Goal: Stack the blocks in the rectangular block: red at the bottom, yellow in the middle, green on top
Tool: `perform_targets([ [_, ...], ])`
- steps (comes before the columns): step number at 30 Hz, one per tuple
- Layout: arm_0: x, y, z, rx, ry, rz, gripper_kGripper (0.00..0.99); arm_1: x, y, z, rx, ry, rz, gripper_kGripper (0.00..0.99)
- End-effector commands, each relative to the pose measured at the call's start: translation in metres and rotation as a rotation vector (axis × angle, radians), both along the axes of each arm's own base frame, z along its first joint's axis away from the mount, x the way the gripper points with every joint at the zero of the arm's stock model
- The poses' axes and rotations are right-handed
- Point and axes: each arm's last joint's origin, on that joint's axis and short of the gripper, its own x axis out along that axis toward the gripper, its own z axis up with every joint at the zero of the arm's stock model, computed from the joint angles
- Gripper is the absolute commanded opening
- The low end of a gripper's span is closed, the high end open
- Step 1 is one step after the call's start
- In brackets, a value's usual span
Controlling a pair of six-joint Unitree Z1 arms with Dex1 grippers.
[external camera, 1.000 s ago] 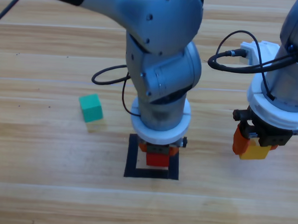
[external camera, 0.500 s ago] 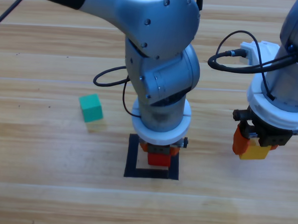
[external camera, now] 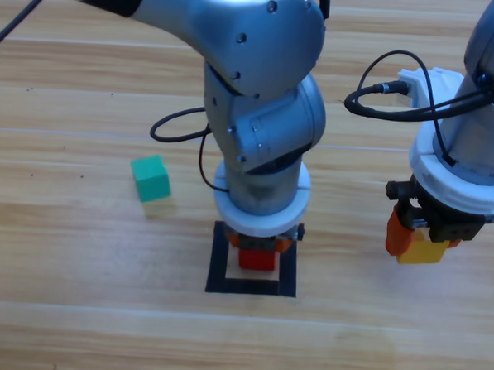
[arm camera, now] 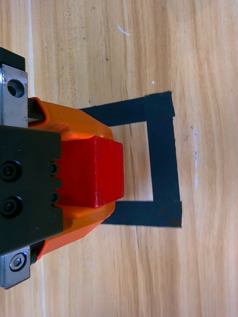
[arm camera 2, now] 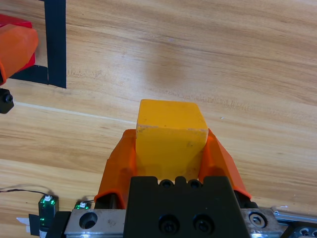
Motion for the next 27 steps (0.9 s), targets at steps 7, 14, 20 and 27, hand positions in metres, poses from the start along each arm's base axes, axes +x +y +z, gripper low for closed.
perform_targets([
  [7, 0.0123, 0.0054, -0.0337, 0.054, 0.034, 0.053, 0.041, 0.0127, -0.0003, -0.0136, -0.015, 0.029, -0.025, 0.0],
  [14, 0.0128, 0.0047, -0.0376, 0.058, 0.039, 0.062, 0.041, 0.0128, -0.0002, -0.0141, -0.017, 0.03, -0.025, 0.0],
  [20, 0.0128, 0.005, -0.0386, 0.06, 0.038, 0.068, 0.043, 0.0129, 0.0, -0.0147, -0.018, 0.031, -0.02, 0.0],
  [27, 0.0124, 0.0045, -0.04, 0.063, 0.037, 0.073, 0.043, 0.0129, 0.0, -0.0147, -0.018, 0.031, -0.02, 0.0],
])
